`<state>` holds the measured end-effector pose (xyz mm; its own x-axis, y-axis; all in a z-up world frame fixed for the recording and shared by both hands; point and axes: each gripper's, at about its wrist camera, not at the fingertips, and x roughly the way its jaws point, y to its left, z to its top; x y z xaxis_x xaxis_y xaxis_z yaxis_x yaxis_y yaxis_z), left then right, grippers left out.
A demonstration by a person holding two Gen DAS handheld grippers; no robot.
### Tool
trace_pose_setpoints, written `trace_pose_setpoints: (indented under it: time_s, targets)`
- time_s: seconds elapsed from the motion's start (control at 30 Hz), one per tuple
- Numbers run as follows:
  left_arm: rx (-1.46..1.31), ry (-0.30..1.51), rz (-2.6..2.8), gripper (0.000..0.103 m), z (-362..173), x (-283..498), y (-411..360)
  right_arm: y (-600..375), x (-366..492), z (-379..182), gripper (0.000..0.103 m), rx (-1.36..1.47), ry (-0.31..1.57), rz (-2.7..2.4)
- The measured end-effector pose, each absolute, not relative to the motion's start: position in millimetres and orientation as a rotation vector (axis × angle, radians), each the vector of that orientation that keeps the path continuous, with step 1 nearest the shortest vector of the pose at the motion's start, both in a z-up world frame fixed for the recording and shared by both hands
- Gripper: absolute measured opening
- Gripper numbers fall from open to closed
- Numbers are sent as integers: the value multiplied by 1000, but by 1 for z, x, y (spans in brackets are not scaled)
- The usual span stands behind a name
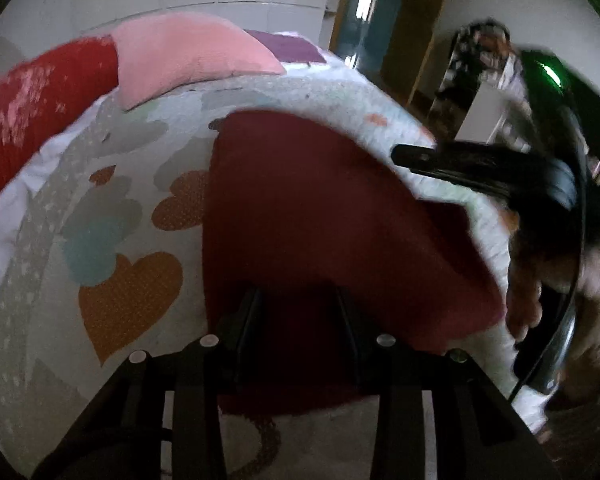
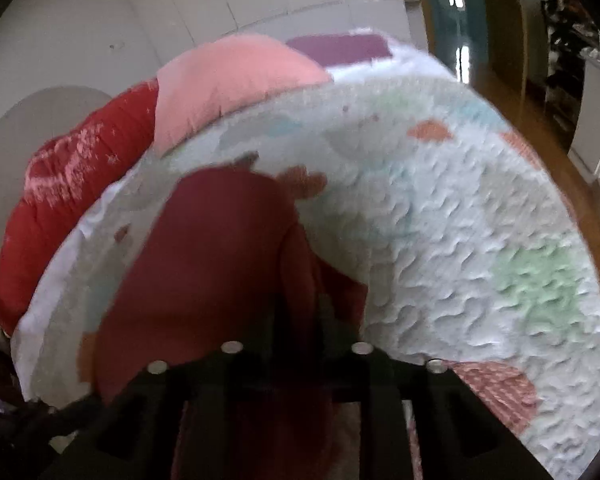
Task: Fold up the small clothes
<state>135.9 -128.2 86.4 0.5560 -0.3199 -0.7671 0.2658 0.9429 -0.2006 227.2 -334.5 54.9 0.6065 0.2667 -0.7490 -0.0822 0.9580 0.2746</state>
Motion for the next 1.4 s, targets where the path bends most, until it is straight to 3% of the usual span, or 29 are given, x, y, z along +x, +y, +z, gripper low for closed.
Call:
trace_pose_setpoints:
  time_s: [0.1,0.2,0.3,0.37,0.43,0.47,0.57,0.63,0.67,0.73,0.77,0.8,1.03,1.1,1.13,1.17,1.2,1.3,1.4]
  targets:
    - [-69,852,-329,35,107,130,-117,-343,201,96,23,291,786,248]
    - [-86,907,-314,37,93,135,-114,-342,172,115,23,352,736,352]
    - [-68,990,-297,43,57,140,-120,-337,151,98,23,399,774,398]
    - [-17,950,-304,45,54,135,-126,-334,144,67,22,400,841,369]
    - [4,958,-324,45,62,134,-128,-340,139,37,9,450,891,352]
    - [-21,966,-342,45,67,135,-124,-346,135,31,8,489,872,355]
    - [-127,916,-384,46,90,137,-101,-349,137,40,8,479,875,351]
    - [-168,888,-358,54,96,143,-83,-353,138,50,10,493,856,363]
    - [-193,888,-349,59,96,149,-75,-358,138,54,16,512,838,368]
    - [-284,912,-332,63,90,165,-53,-365,137,60,50,535,801,370]
    - [-319,928,-332,68,85,173,-45,-368,137,61,82,530,789,353]
    - [-340,944,-338,73,78,184,-40,-369,138,63,99,513,783,313]
    - [-475,1145,-529,89,12,231,-61,-362,203,17,99,544,936,329]
    - [-529,1157,-547,88,4,231,-67,-363,218,1,99,610,956,347]
    - [-545,1154,-557,79,6,230,-68,-362,222,0,97,616,938,350]
    - [-589,1164,-595,69,9,229,-69,-360,223,0,73,620,933,366]
    - [-599,1153,-588,64,19,227,-67,-358,226,-1,58,658,946,405]
    - [-533,1095,-573,63,51,223,-65,-353,226,13,46,732,918,453]
    - [-451,1050,-498,64,68,225,-66,-346,224,36,46,723,856,517]
